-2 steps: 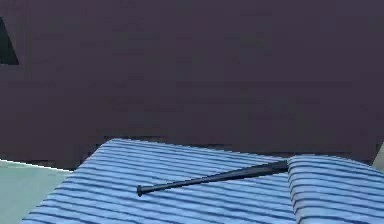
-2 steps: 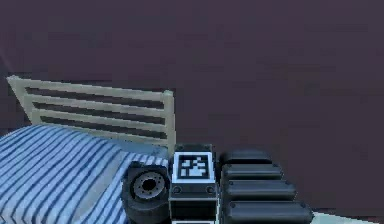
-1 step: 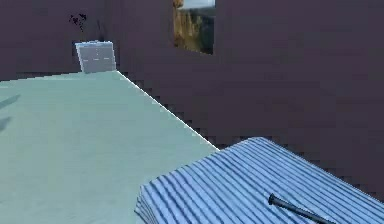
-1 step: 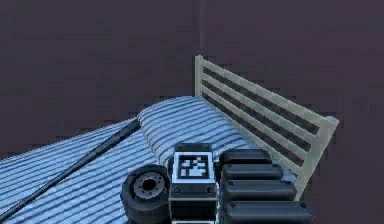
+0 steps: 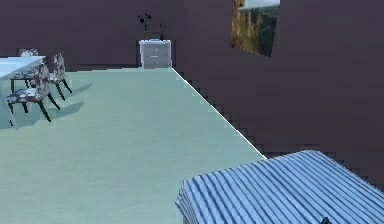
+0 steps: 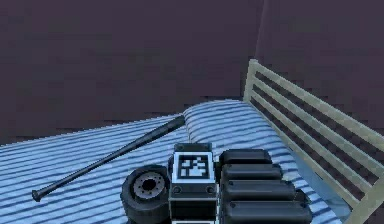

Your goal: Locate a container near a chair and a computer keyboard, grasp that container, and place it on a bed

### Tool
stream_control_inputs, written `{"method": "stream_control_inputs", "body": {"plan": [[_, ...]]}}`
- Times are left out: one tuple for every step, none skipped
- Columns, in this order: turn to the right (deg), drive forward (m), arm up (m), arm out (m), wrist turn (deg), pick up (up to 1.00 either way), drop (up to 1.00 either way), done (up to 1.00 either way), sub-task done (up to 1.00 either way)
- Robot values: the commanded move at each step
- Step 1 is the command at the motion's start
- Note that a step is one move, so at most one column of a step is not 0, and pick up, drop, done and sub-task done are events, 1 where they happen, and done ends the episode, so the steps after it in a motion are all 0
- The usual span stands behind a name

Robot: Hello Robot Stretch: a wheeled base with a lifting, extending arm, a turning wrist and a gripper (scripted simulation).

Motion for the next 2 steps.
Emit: {"method": "stream_control_inputs", "body": {"plan": [[0.0,0.00,0.00,0.42,0.0,0.00,0.00,0.00,0.00],[0.0,0.00,0.00,0.00,45.0,0.00,0.00,0.00,0.00]]}}
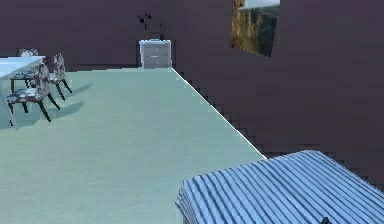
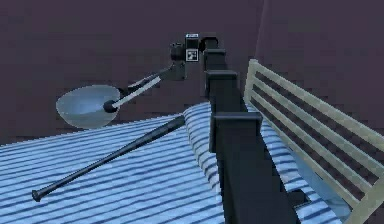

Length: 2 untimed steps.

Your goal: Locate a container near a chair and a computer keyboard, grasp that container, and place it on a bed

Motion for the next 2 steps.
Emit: {"method": "stream_control_inputs", "body": {"plan": [[0.0,0.00,0.00,0.00,33.0,0.00,0.00,0.00,0.00],[0.0,0.00,-0.22,0.00,0.0,0.00,0.00,0.00,0.00]]}}
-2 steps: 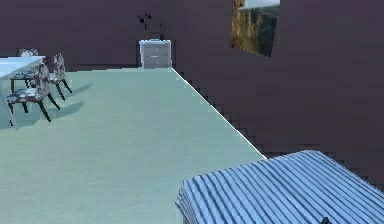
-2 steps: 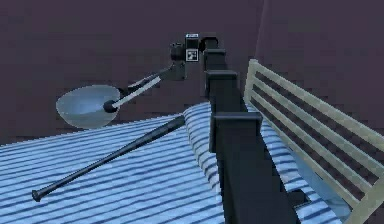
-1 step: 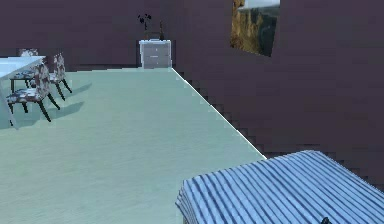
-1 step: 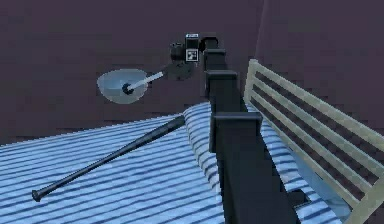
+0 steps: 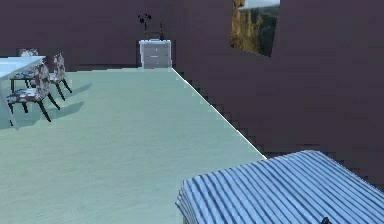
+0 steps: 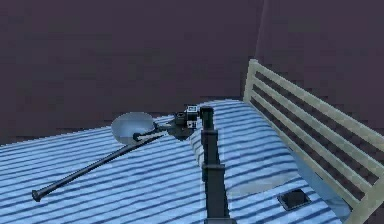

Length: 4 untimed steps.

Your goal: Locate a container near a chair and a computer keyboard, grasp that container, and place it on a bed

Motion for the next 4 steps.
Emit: {"method": "stream_control_inputs", "body": {"plan": [[0.0,0.00,-0.32,0.00,0.0,0.00,0.00,0.00,0.00],[0.0,0.00,0.00,0.00,0.0,0.00,1.00,0.00,0.00],[0.0,0.00,0.10,0.00,0.0,0.00,0.00,0.00,0.00],[0.0,0.00,0.00,-0.08,0.0,0.00,0.00,0.00,0.00]]}}
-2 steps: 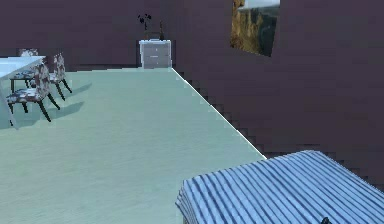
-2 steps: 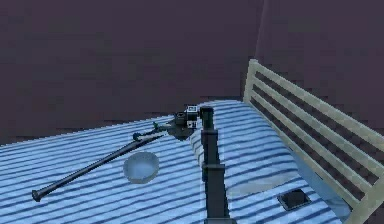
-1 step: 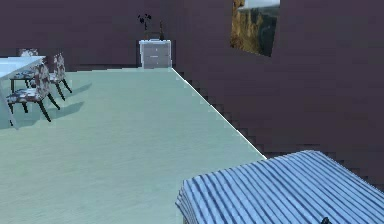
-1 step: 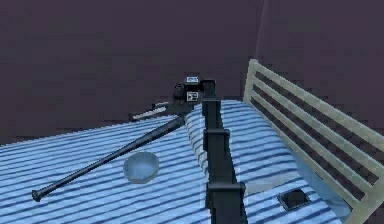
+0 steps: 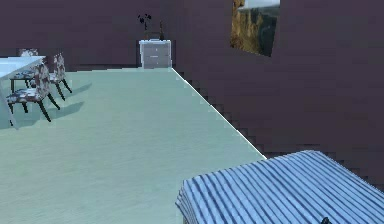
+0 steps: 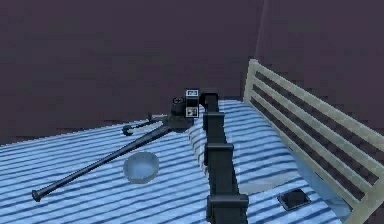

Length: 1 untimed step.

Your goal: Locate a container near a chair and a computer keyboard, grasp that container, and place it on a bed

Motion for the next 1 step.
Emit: {"method": "stream_control_inputs", "body": {"plan": [[0.0,0.00,0.00,0.00,0.0,0.00,0.00,1.00,0.00]]}}
